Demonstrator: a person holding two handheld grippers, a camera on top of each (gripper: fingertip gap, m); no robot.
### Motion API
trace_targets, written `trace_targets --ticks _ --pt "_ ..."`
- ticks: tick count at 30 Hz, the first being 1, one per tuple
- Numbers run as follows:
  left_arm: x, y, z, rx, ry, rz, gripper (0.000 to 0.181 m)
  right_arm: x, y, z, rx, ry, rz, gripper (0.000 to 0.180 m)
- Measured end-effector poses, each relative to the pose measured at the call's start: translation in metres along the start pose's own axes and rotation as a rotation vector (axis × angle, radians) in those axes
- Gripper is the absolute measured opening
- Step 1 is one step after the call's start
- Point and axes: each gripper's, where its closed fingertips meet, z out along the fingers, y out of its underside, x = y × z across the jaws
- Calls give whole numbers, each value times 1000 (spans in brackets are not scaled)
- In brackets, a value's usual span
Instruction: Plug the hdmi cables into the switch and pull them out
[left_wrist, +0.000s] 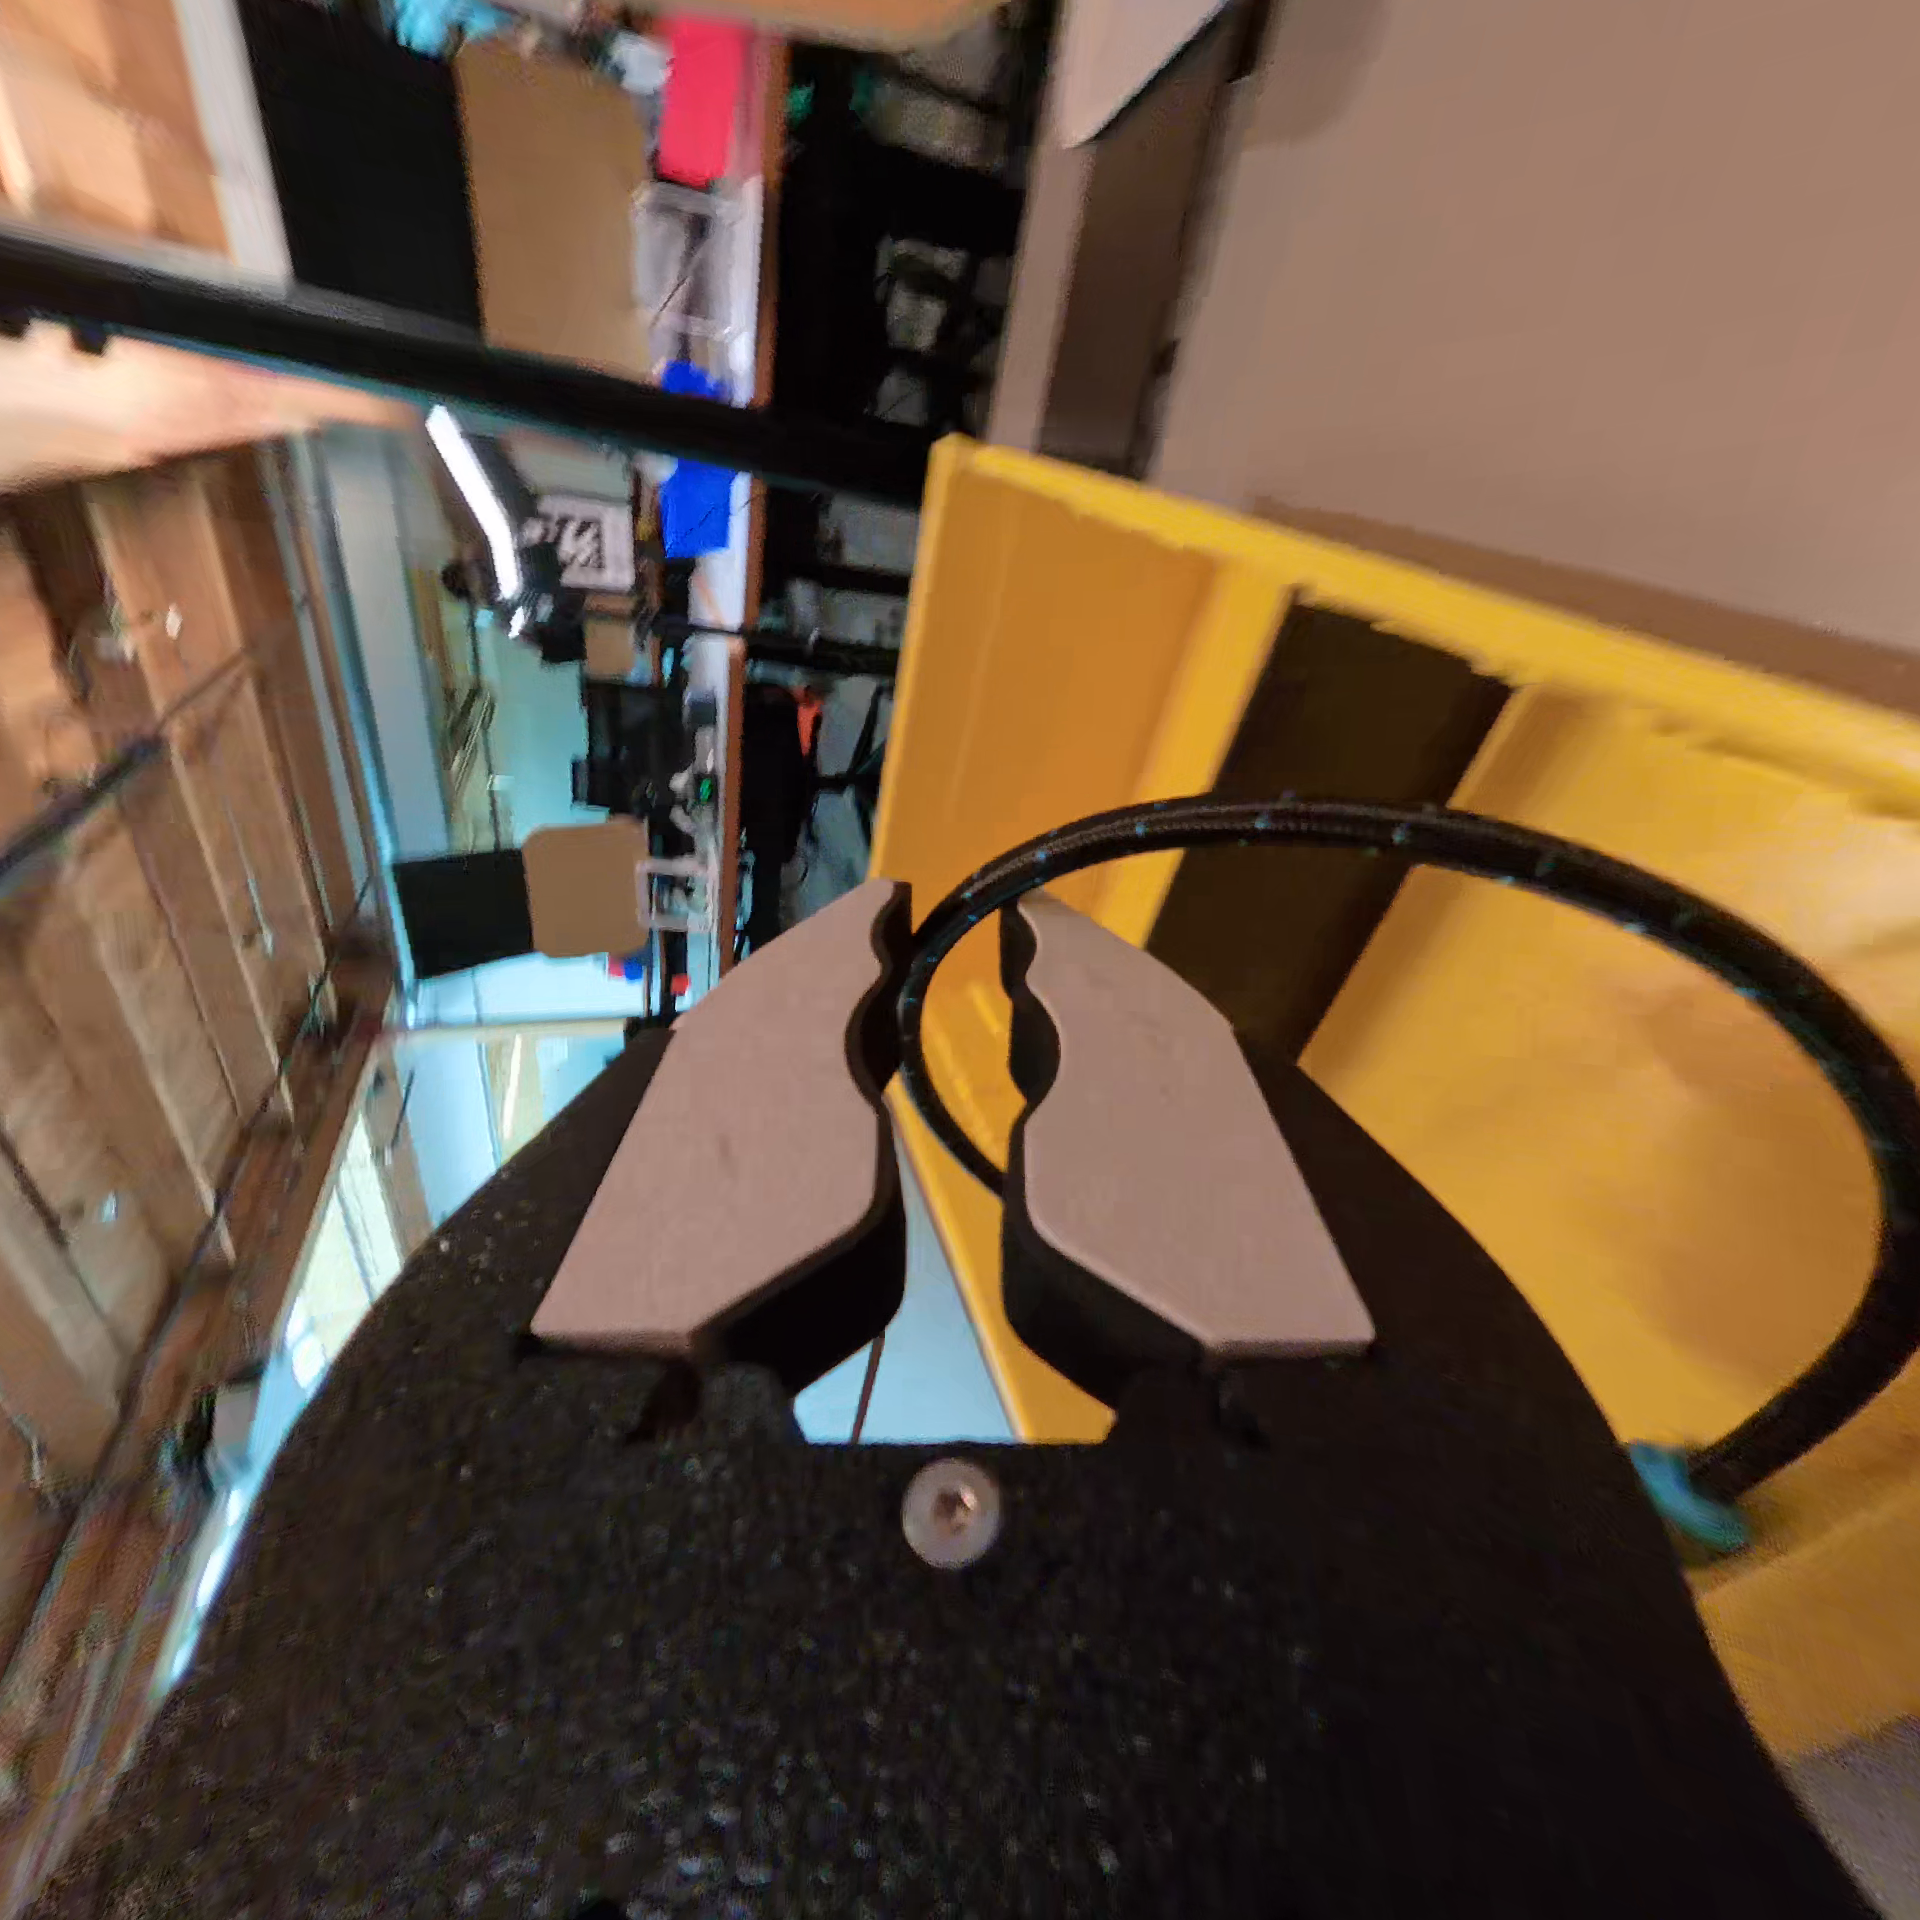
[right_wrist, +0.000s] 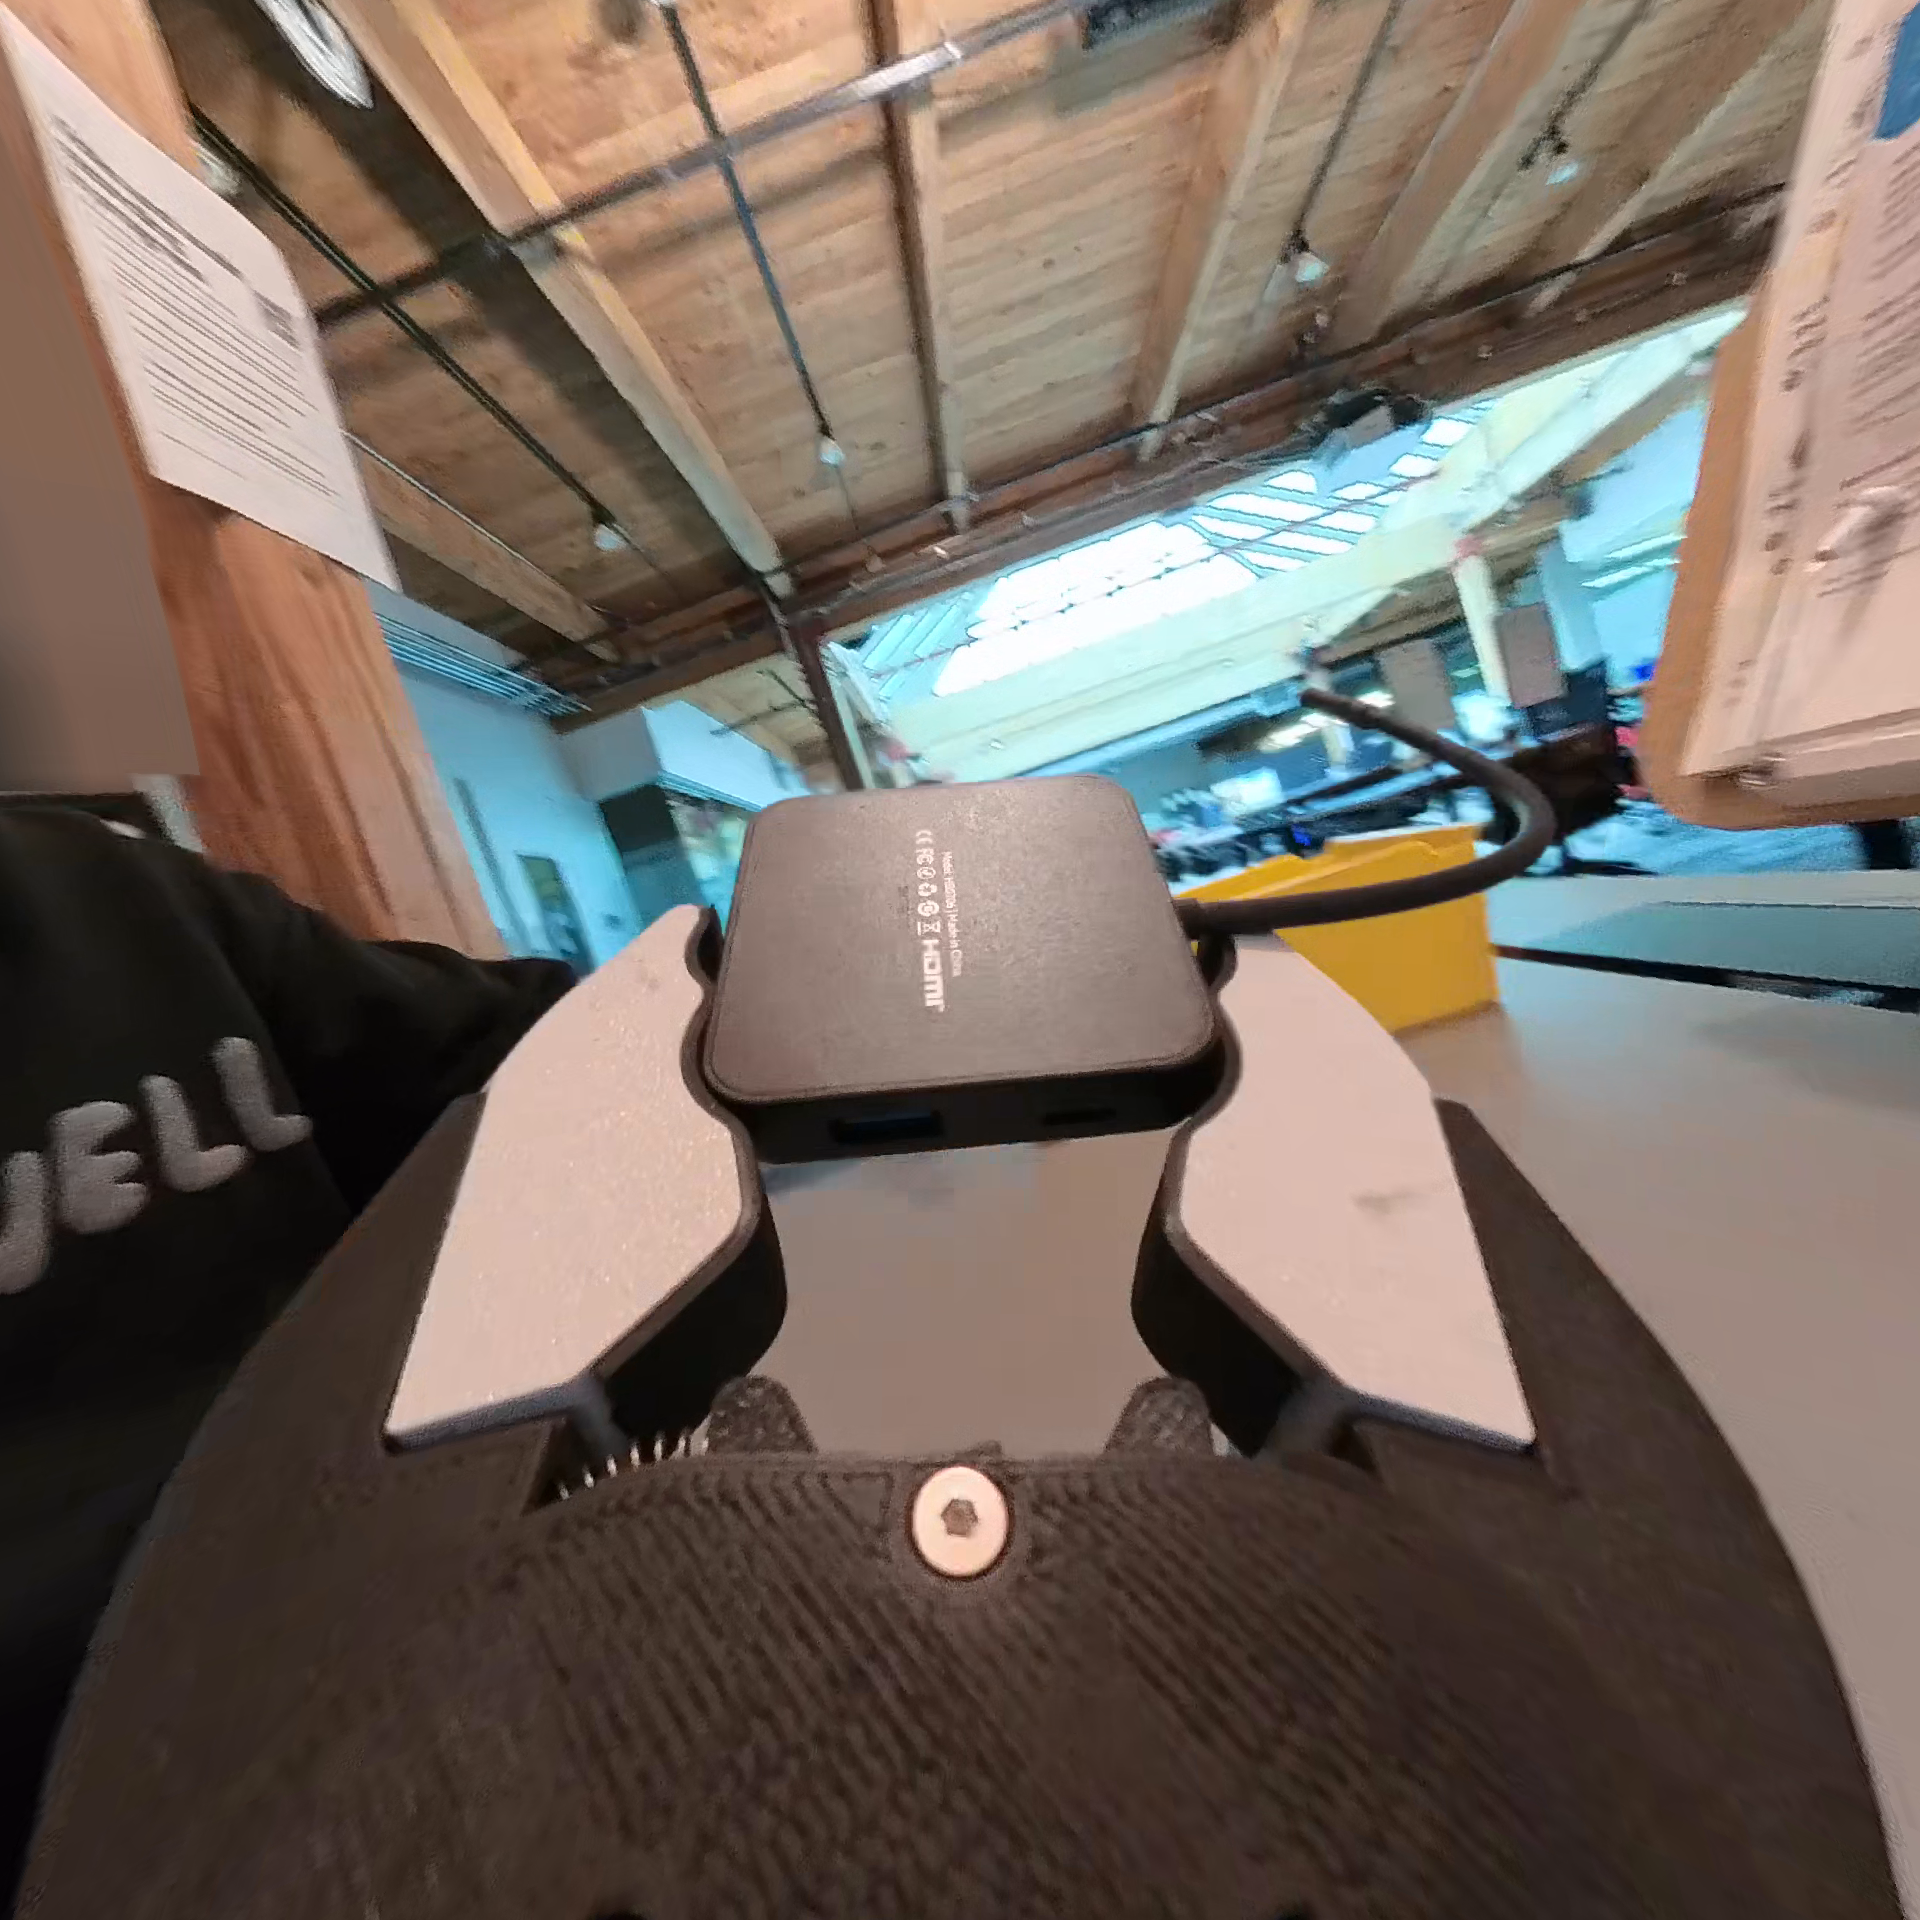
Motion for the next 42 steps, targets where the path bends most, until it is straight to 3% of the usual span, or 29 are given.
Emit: trace_targets --ticks 4,9,17,24,27,35,42 --pt "-60 10 -40 -57 -190 -226 6 -9 -2 1 -3 -46 -2 86" --pt "-102 -38 -94 90 -308 -530 7 2 3 1 -44 52 -69 86" --pt "-121 -111 -111 66 -456 -427 6 -1 11 2 -122 77 -137 86" --pt "-58 -172 -71 156 -153 -696 6 0 3 -7 -122 114 -178 86" --pt "-25 -179 -61 178 -165 -782 6 -2 5 -7 -129 113 -188 86" --pt "55 -136 -96 175 -285 -791 6 -2 4 -6 -133 123 -207 86" --pt "118 -114 -118 85 -76 -755 6 0 6 -7 -141 135 -210 86"
